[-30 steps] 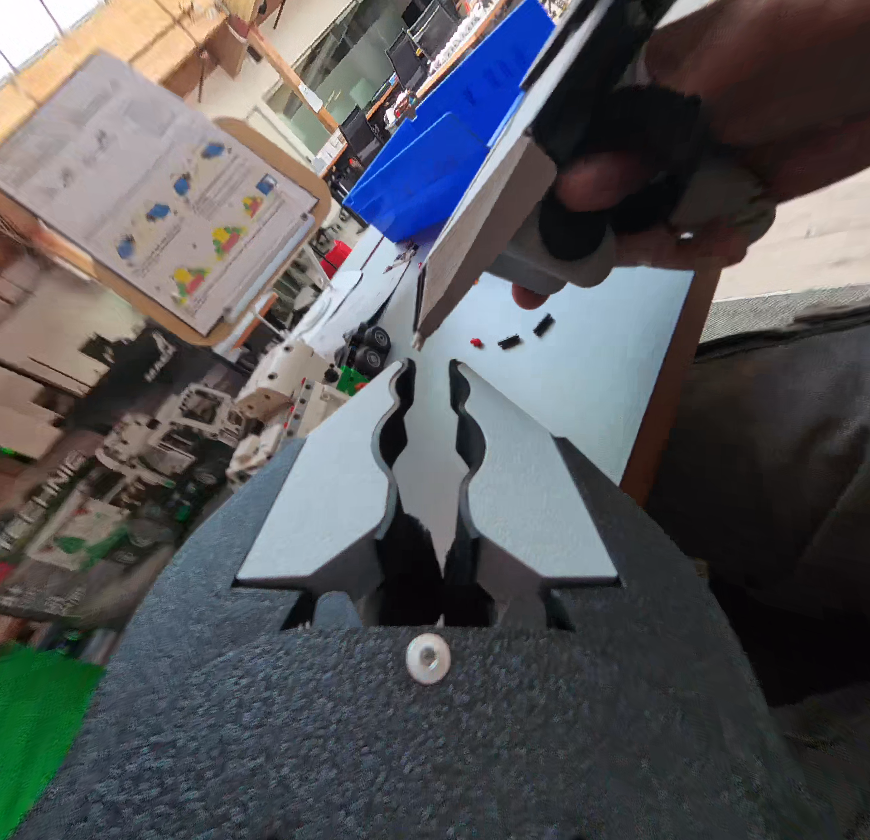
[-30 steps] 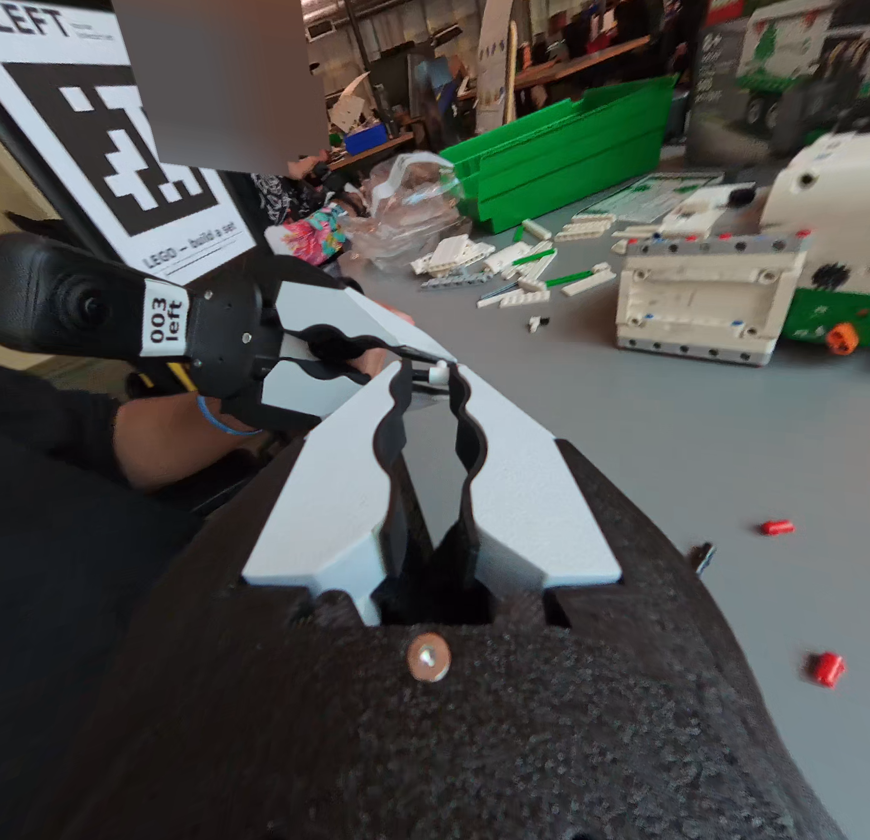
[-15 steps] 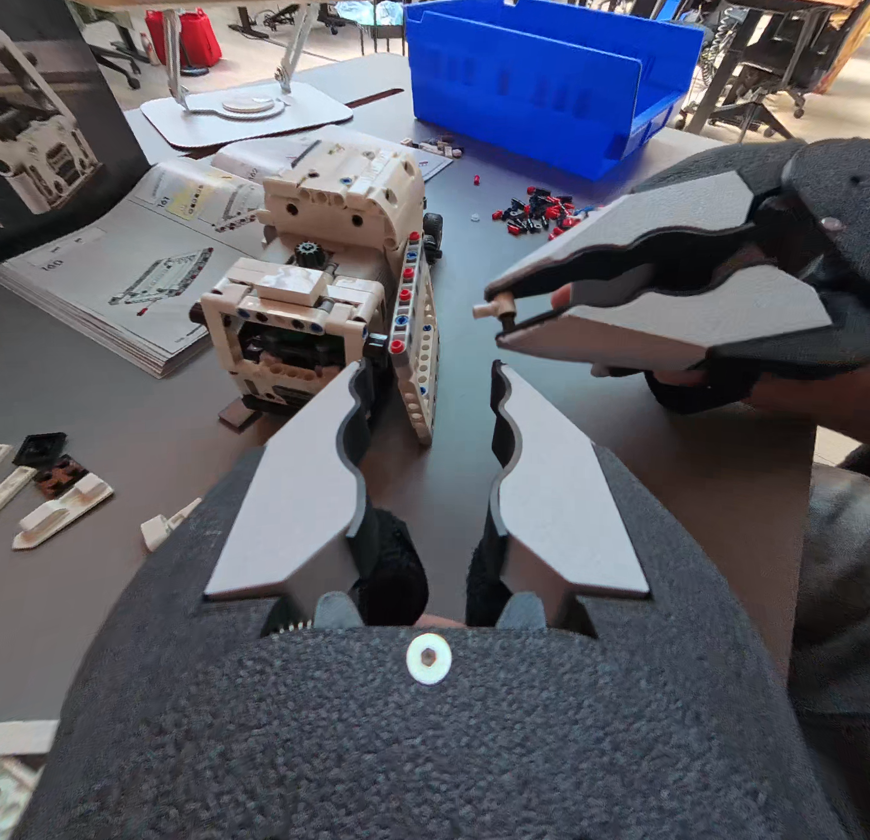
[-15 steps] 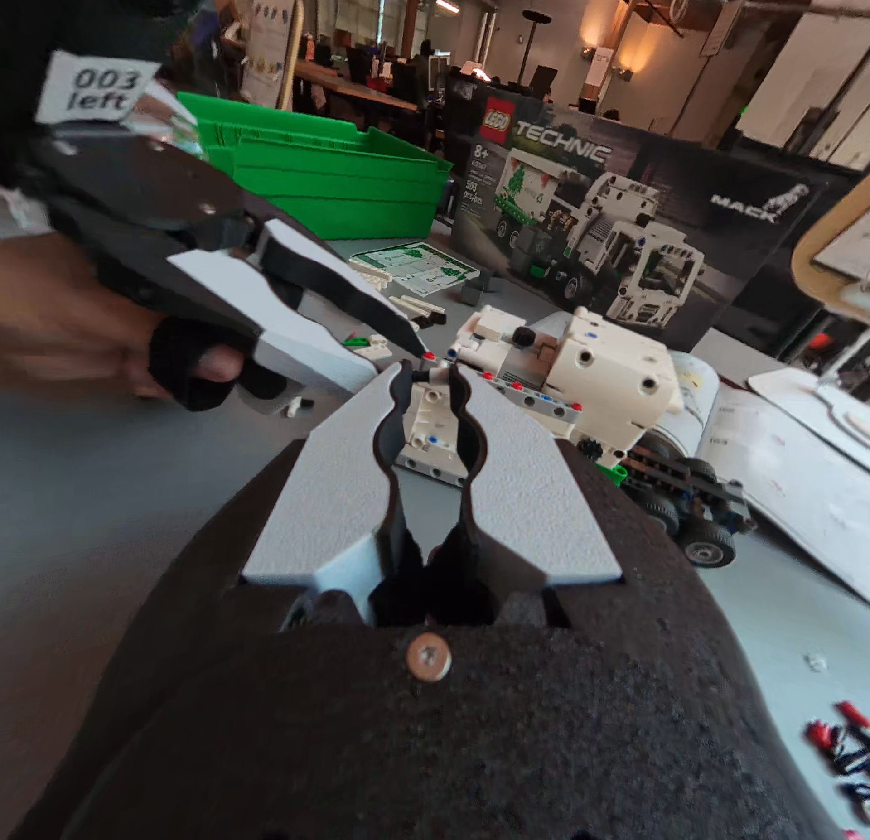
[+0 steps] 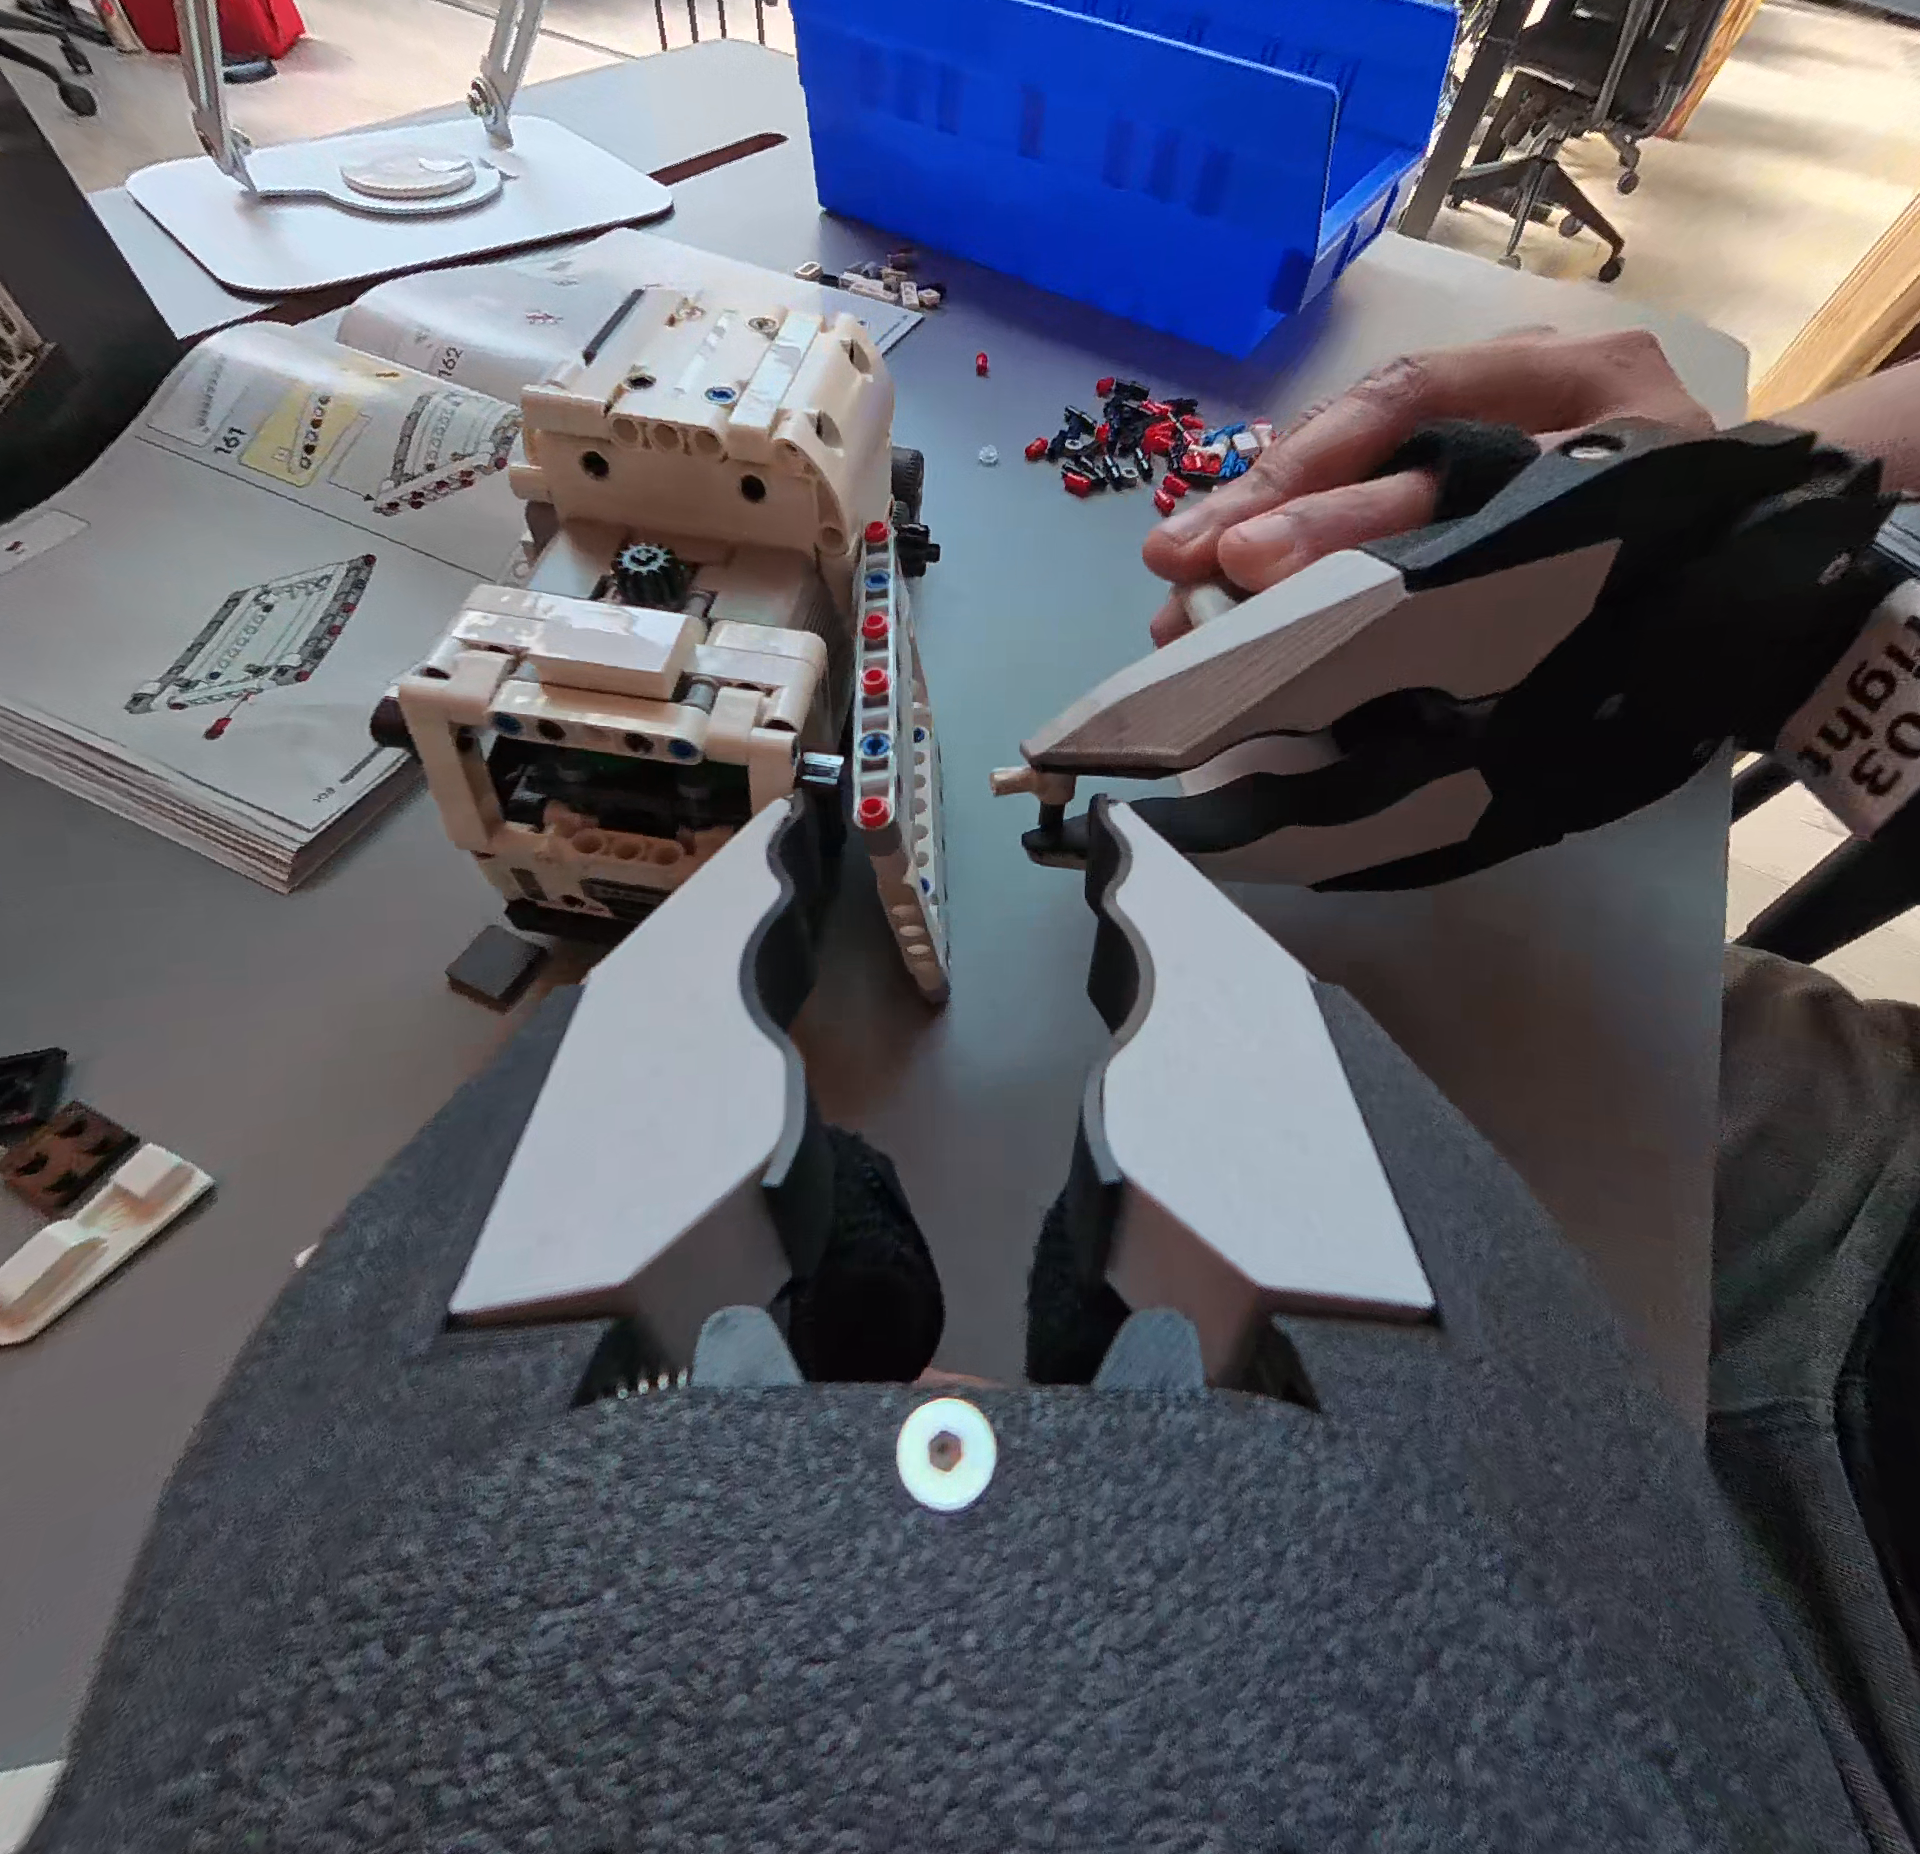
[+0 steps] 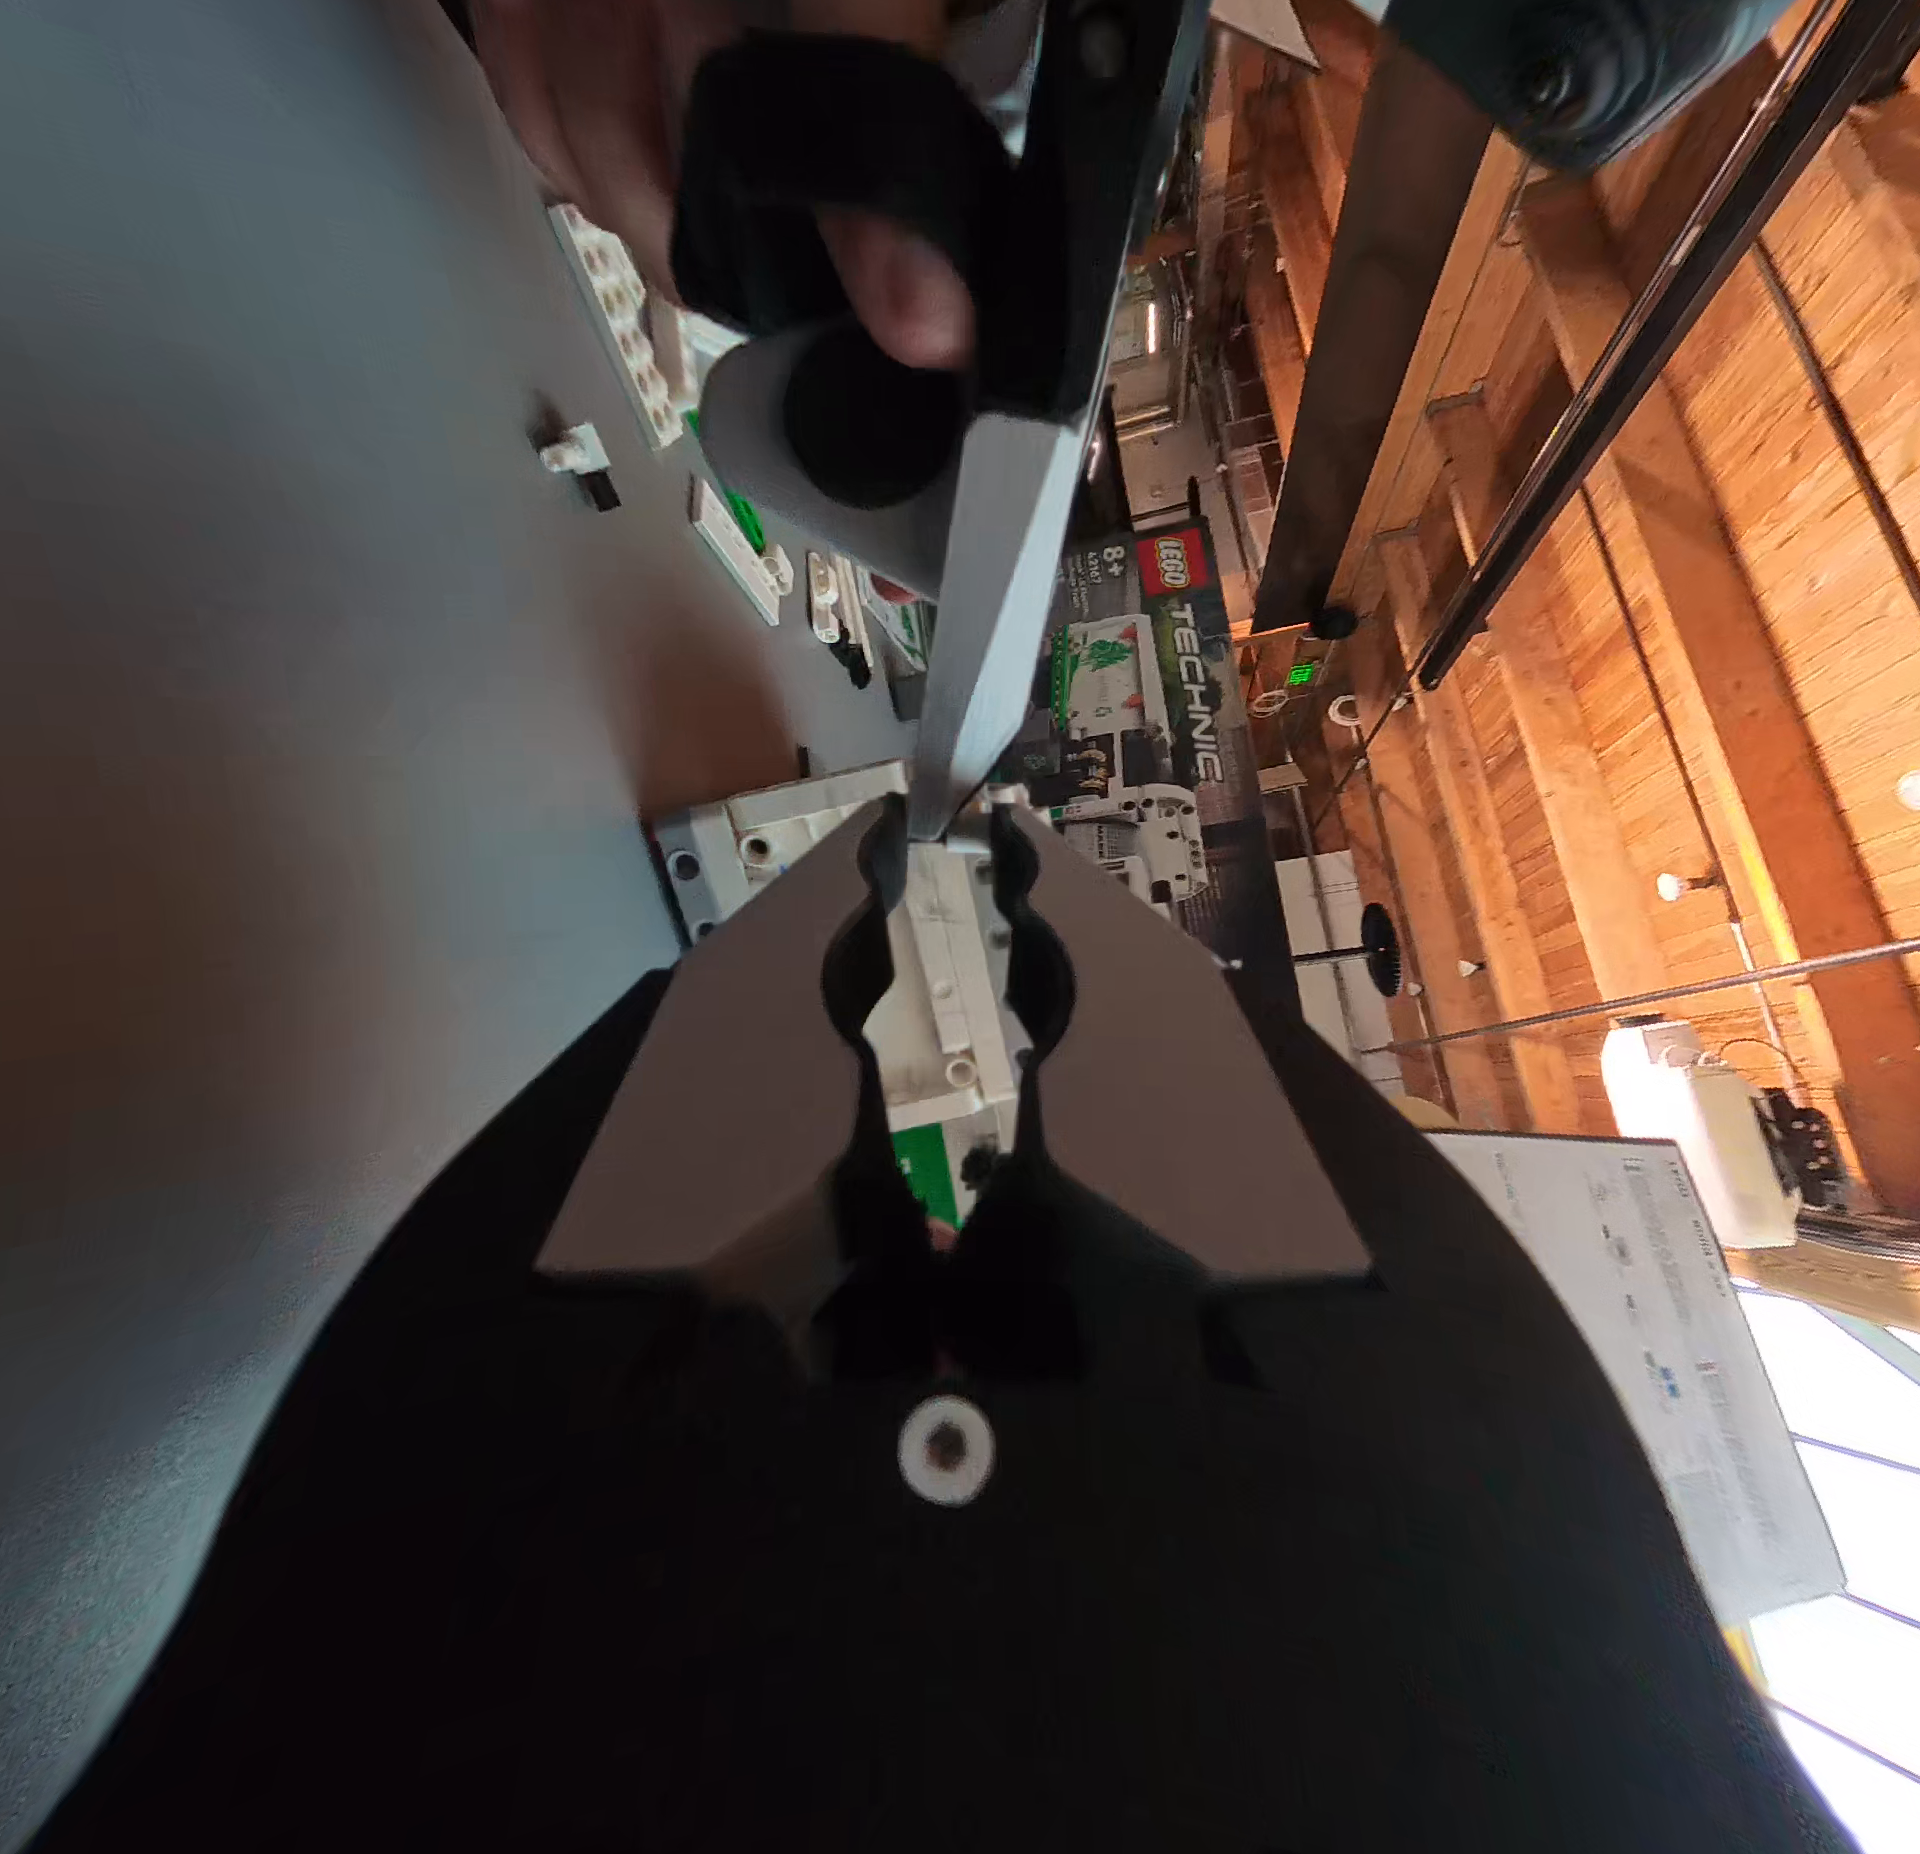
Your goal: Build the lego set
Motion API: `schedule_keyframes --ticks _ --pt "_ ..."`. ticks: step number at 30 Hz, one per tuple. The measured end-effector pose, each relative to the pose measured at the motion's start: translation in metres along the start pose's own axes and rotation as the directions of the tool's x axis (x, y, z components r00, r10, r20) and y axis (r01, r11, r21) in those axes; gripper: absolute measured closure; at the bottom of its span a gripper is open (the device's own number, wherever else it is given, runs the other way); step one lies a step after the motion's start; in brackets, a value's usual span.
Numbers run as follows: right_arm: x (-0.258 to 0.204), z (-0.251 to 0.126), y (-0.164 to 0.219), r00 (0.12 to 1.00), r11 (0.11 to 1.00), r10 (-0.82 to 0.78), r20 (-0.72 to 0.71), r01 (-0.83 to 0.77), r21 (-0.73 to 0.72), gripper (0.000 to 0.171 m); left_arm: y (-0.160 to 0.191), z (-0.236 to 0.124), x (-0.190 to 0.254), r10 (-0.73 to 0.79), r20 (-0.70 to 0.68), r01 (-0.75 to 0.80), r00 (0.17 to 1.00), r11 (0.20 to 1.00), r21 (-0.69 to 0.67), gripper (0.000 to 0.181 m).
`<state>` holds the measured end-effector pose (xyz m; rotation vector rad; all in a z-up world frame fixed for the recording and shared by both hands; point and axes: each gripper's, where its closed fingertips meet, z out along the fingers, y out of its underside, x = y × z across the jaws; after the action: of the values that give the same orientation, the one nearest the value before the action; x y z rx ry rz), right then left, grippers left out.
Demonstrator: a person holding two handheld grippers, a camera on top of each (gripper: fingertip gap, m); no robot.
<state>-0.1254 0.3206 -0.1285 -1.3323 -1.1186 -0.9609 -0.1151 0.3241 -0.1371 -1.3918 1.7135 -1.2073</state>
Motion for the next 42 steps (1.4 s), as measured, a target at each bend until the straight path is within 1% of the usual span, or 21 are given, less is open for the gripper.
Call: schedule_keyframes --ticks 1,4,6,8,12,17,19,24,30,36,42 --pt "0.002 0.0 0.001 1.0 1.0 -0.006 -0.005 0.006 -0.006 0.157 -0.002 0.001 0.0 -0.013 0.0 0.013 1.0 1.0 0.001 0.134" --pt "0.004 0.005 0.009 1.0 0.999 -0.008 -0.012 0.008 -0.036 0.157 -0.004 0.002 -0.005 -0.026 0.023 0.026 0.999 1.0 -0.012 0.138" --pt "0.0 0.006 0.008 0.999 0.998 -0.051 -0.007 0.05 -0.028 0.157 -0.004 0.003 -0.006 -0.015 0.037 0.016 0.999 1.0 -0.021 0.14" --pt "-0.002 0.007 0.01 0.996 0.996 -0.084 -0.008 0.083 -0.039 0.157 -0.002 0.004 -0.007 -0.013 0.048 0.015 0.999 0.999 -0.041 0.138" --pt "-0.006 0.01 0.016 0.993 0.992 -0.117 0.004 0.117 -0.054 0.157 0.003 0.003 -0.002 -0.047 0.011 0.048 0.999 0.997 -0.064 0.136" --pt "-0.001 0.01 0.013 0.998 0.997 -0.069 -0.005 0.069 -0.037 0.157 0.004 0.004 -0.002 -0.084 -0.034 0.083 0.996 0.996 -0.036 0.139" --pt "-0.002 0.011 0.008 0.999 0.998 -0.054 0.001 0.054 -0.024 0.157 0.002 0.004 0.0 -0.076 -0.047 0.075 0.996 0.997 -0.028 0.139" --pt "0.001 0.012 0.008 0.999 0.998 -0.048 -0.006 0.048 -0.035 0.157 0.0 0.005 0.002 -0.039 -0.049 0.037 0.998 0.998 -0.045 0.149" --pt "0.002 0.012 0.008 0.999 0.999 -0.04 -0.002 0.04 -0.03 0.157 -0.001 0.005 0.003 -0.042 -0.062 0.038 0.997 0.996 -0.075 0.149" --pt "0.0 0.012 0.003 0.999 0.999 -0.033 0.013 0.033 -0.024 0.157 0.001 0.0 0.006 -0.053 -0.052 0.049 0.997 0.997 -0.066 0.149" --pt "-0.002 0.011 -0.002 0.999 1.0 -0.028 0.022 0.029 -0.007 0.157 0.003 -0.003 0.008 -0.066 -0.081 0.06 0.995 0.996 -0.068 0.148"
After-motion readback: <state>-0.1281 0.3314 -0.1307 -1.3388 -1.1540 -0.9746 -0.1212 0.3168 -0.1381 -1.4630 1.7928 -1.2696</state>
